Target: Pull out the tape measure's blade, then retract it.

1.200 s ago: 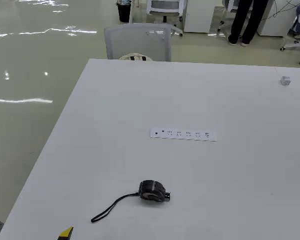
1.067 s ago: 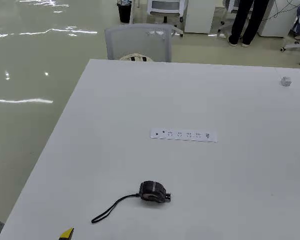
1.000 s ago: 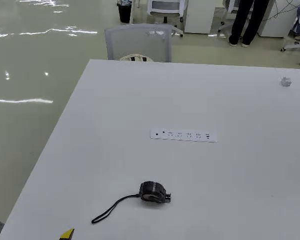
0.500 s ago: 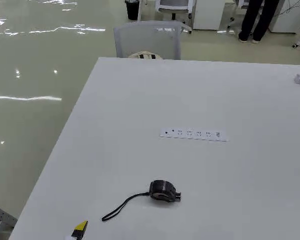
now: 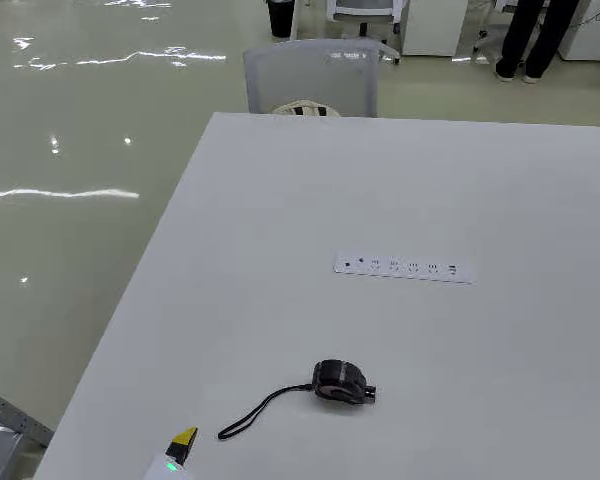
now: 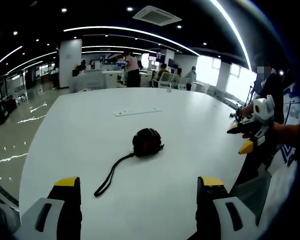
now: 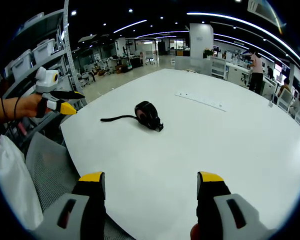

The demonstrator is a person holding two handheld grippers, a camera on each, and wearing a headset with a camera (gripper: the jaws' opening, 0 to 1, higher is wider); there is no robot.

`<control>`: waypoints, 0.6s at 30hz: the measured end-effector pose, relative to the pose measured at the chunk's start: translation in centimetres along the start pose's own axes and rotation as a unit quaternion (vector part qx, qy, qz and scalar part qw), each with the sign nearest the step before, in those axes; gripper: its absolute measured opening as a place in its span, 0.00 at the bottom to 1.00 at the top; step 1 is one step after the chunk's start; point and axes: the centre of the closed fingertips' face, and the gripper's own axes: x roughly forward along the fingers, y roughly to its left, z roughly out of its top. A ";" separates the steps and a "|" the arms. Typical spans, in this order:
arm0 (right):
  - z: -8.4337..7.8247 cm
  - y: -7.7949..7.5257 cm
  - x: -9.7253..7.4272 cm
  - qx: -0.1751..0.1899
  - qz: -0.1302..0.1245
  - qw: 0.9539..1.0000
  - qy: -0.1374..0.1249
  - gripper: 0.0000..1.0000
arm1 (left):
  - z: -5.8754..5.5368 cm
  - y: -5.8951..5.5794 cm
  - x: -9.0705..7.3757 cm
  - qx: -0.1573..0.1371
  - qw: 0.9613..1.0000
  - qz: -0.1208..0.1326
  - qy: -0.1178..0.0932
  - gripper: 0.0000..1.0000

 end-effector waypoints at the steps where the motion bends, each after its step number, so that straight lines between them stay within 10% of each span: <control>1: 0.1 -0.1 0.1 -0.001 0.000 1.000 0.001 0.77 | 0.0 0.0 0.1 0.001 1.000 -0.001 0.001 0.93; 18: 0.3 -0.5 2.5 -0.043 0.027 0.998 0.026 0.70 | 1.8 0.4 3.2 0.065 0.996 -0.052 0.021 0.87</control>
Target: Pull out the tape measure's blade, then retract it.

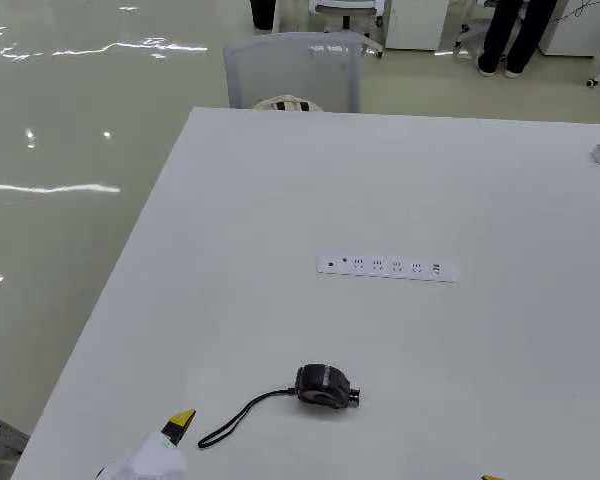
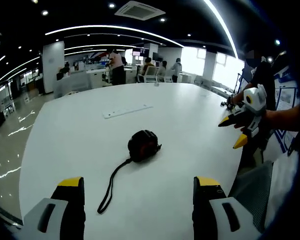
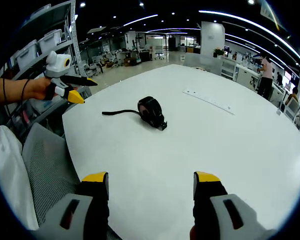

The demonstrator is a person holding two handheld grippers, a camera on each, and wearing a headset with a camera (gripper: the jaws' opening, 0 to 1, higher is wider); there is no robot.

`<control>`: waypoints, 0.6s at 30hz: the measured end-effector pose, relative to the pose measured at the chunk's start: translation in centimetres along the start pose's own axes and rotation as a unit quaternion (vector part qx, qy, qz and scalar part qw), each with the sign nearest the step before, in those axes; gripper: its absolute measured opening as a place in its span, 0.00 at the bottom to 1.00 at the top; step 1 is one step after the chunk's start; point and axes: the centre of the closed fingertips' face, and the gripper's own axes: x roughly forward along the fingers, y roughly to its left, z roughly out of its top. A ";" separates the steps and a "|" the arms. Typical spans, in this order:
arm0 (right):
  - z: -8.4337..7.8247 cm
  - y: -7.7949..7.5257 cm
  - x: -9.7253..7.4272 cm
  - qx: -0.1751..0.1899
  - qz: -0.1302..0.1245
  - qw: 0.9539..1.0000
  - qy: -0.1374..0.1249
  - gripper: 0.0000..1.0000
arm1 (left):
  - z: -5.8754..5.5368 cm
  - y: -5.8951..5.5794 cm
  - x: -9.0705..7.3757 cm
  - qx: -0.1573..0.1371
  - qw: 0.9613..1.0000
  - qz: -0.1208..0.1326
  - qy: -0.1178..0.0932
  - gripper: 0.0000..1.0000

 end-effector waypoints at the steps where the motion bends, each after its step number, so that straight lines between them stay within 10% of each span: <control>1: 0.0 -0.1 0.2 -0.003 0.002 1.000 0.002 0.70 | 0.2 0.0 0.3 0.006 1.000 -0.007 0.001 0.86; 18: 0.9 -1.7 3.1 -0.053 0.026 0.998 0.022 0.69 | 1.8 0.0 4.1 0.070 0.996 -0.059 0.022 0.84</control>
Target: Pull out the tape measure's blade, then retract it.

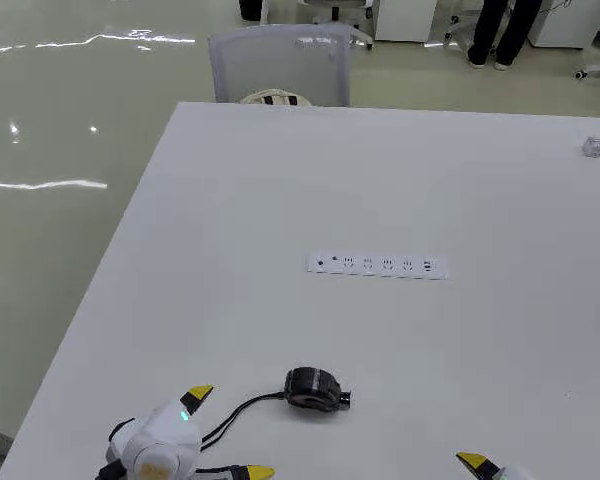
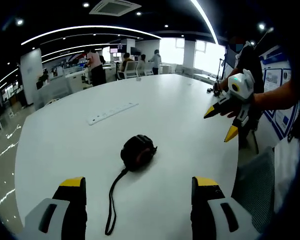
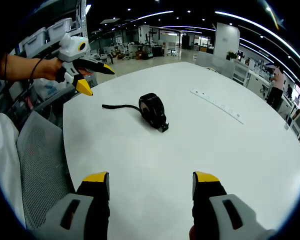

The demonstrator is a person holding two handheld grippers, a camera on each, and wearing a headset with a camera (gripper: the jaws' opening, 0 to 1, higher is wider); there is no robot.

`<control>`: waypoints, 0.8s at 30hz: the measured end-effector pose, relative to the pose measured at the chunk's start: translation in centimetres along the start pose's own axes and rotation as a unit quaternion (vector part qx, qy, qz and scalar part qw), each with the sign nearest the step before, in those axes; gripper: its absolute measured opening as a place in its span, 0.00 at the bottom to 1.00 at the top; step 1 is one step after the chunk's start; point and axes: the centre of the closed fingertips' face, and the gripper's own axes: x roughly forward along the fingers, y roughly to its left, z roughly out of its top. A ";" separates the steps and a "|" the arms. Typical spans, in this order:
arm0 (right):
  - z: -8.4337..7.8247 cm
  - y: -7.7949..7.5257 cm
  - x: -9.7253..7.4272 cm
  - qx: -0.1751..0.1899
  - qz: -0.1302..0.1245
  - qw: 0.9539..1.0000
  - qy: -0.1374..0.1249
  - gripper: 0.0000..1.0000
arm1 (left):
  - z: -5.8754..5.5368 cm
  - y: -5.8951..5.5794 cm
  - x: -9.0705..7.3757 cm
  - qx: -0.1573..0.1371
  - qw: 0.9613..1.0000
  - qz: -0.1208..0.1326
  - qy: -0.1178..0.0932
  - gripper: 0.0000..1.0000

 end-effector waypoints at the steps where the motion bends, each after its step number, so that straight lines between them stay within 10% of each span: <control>1: 0.1 -0.1 0.2 -0.005 0.002 1.000 0.002 0.69 | 0.0 0.0 0.2 0.004 1.000 -0.002 0.000 0.84; 24: 2.0 -2.2 3.8 -0.098 0.047 0.994 0.030 0.66 | 0.7 0.7 3.4 0.082 0.995 -0.047 0.030 0.83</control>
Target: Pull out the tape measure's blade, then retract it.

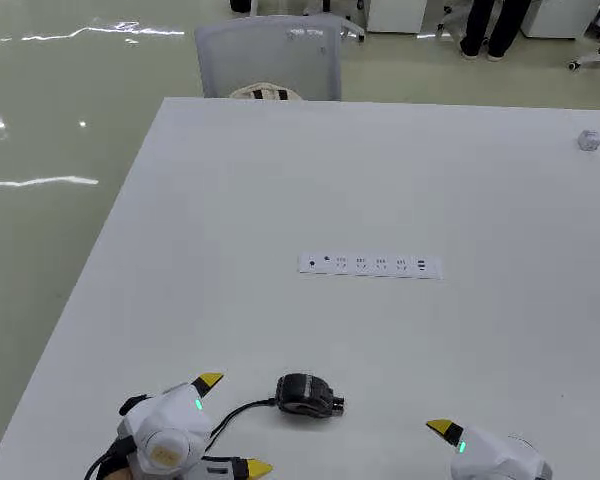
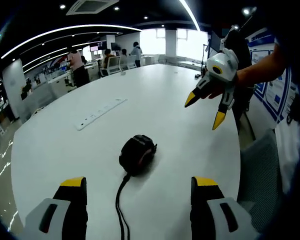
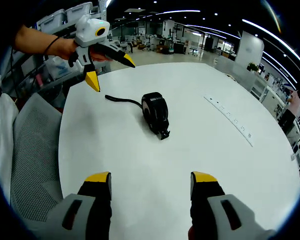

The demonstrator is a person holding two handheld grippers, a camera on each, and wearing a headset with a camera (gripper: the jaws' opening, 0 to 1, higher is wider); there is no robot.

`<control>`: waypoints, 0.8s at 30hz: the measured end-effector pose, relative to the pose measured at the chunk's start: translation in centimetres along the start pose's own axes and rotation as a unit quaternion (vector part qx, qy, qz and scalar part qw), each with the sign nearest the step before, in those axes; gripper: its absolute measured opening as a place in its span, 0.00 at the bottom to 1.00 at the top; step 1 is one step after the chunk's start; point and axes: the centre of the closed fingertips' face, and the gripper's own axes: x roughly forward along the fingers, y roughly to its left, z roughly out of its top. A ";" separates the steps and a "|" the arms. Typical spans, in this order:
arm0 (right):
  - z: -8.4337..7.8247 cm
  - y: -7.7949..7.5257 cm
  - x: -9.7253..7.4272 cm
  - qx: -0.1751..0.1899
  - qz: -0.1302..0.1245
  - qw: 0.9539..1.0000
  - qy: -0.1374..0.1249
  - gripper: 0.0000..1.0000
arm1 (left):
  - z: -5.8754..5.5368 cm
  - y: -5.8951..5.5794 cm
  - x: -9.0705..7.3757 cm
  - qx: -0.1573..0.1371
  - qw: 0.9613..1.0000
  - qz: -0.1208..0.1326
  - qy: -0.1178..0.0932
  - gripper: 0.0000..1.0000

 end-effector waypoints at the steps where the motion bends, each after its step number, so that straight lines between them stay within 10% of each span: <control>1: 0.0 -0.1 0.2 -0.004 0.002 1.000 0.002 0.65 | 0.1 0.0 0.1 0.002 1.000 -0.002 0.001 0.82; 24: 1.7 -2.1 4.4 -0.073 0.050 0.996 0.021 0.61 | 1.8 0.5 4.6 0.094 0.993 -0.068 0.028 0.75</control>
